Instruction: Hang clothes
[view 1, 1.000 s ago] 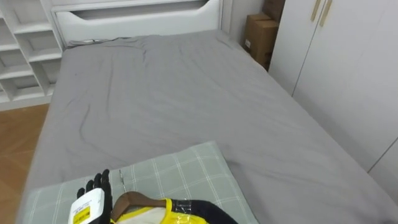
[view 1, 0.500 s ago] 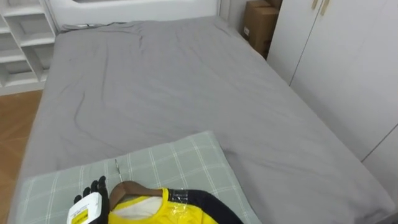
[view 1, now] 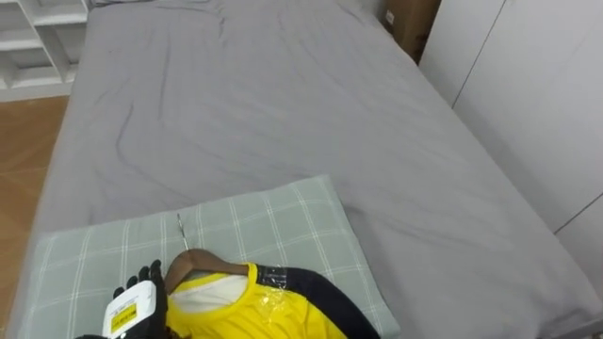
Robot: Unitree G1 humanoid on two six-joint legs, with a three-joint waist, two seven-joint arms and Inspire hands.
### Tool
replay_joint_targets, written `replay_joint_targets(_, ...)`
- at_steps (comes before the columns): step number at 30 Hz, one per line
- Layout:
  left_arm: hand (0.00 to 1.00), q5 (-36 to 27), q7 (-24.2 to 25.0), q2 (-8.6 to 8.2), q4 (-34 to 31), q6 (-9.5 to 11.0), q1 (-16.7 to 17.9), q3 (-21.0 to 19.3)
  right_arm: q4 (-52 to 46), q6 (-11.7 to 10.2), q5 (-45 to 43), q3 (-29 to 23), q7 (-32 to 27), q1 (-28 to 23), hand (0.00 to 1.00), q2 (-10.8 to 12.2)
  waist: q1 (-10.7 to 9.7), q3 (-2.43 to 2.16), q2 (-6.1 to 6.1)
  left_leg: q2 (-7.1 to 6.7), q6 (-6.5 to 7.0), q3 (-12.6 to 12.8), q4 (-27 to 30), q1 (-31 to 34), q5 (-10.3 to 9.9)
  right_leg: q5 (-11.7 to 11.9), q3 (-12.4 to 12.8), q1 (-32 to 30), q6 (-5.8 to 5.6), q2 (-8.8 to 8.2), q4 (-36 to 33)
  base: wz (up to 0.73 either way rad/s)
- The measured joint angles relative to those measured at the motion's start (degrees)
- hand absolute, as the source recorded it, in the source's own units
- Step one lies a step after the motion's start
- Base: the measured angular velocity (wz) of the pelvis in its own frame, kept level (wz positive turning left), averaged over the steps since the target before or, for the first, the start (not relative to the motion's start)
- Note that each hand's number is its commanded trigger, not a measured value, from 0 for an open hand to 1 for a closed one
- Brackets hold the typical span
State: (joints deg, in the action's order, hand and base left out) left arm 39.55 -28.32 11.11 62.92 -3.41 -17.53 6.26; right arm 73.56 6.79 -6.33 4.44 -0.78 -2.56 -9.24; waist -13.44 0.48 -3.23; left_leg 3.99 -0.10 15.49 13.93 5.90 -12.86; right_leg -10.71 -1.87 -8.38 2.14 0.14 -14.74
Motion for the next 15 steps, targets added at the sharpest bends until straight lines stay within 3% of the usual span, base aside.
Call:
replay_joint_targets(3,0.00,0.0,-0.1,1.18,0.2,0.1,-1.0,0.0,0.0,-0.1,0.6,0.8,-0.9,-0.1,0.00,0.1,0.1,-0.02,-0.80,0.33,0.00,0.0,1.1,1.4,0.0,0.2,-0.6,-0.8,0.28,0.04,0.1,0.04)
replay_joint_targets(6,0.00,0.0,-0.3,1.37,0.9,0.2,-1.8,-0.6,0.0,-0.7,0.7,1.1,-1.8,-0.3,0.00,0.1,0.2,0.29,-1.30,0.52,0.00,0.0,1.7,1.9,0.0,0.3,-1.1,-0.8,0.36,0.07,0.1,0.08)
replay_joint_targets(15,0.00,-1.6,-0.3,1.37,1.9,0.9,-3.0,-0.6,0.0,-1.0,1.5,3.3,-2.5,-0.2,0.00,0.2,1.2,0.29,-1.33,0.67,0.00,-0.2,2.7,3.6,0.0,0.5,-1.5,-2.0,0.44,0.08,0.0,0.01)
